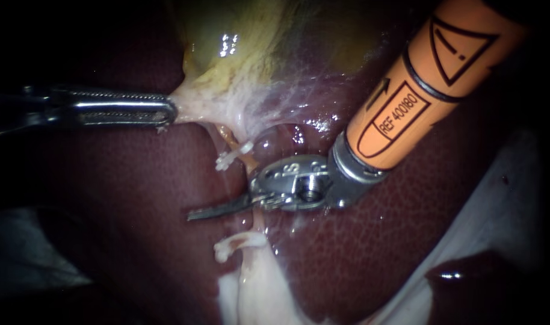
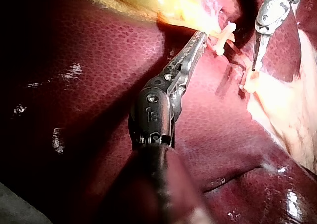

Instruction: Go back from the cut left tube

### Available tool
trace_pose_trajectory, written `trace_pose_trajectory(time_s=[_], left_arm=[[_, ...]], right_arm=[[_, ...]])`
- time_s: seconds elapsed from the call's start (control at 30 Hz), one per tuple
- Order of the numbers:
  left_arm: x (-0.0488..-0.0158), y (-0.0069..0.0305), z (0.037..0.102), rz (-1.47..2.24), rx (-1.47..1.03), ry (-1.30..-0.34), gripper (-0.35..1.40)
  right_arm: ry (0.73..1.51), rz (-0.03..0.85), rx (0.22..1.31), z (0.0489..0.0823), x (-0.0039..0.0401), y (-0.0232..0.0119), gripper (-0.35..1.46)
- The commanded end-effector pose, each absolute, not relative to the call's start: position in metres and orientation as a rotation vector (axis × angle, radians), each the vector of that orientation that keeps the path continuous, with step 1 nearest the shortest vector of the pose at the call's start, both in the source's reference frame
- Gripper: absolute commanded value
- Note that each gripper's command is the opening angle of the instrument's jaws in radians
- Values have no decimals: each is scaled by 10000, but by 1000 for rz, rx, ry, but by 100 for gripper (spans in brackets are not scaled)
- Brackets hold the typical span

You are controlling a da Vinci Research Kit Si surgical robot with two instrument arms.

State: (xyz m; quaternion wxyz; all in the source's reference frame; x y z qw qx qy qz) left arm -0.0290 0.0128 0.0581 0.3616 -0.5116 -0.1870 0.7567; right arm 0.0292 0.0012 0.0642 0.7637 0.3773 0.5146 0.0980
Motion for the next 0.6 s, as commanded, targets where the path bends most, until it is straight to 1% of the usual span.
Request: trace_pose_trajectory(time_s=[0.03, 0.1, 0.13, 0.17, 0.2, 0.27, 0.3, 0.37, 0.53, 0.6], left_arm=[[-290, 128, 581, 1949, -1318, -482, -35], [-290, 128, 581, 1949, -1318, -482, -35], [-290, 129, 581, 1949, -1318, -483, -35], [-290, 129, 582, 1949, -1319, -483, -35], [-289, 129, 582, 1950, -1319, -483, -35], [-289, 128, 582, 1950, -1319, -483, -35], [-289, 128, 582, 1950, -1319, -483, -35], [-289, 128, 583, 1950, -1319, -482, -35], [-288, 129, 583, 1950, -1319, -483, -35], [-287, 129, 584, 1951, -1320, -484, -35]], right_arm=[[1121, 207, 829, 643, 292, 11, -35], [1130, 208, 829, 645, 292, 10, -35], [1141, 209, 832, 646, 292, 9, -6], [1161, 216, 830, 647, 293, 8, 44], [1176, 221, 830, 648, 294, 8, 76], [1197, 246, 806, 650, 298, 8, 123], [1205, 259, 793, 651, 300, 9, 133], [1207, 269, 781, 652, 303, 9, 141], [1207, 273, 773, 648, 290, 6, 143], [1207, 301, 737, 642, 274, 4, 143]])
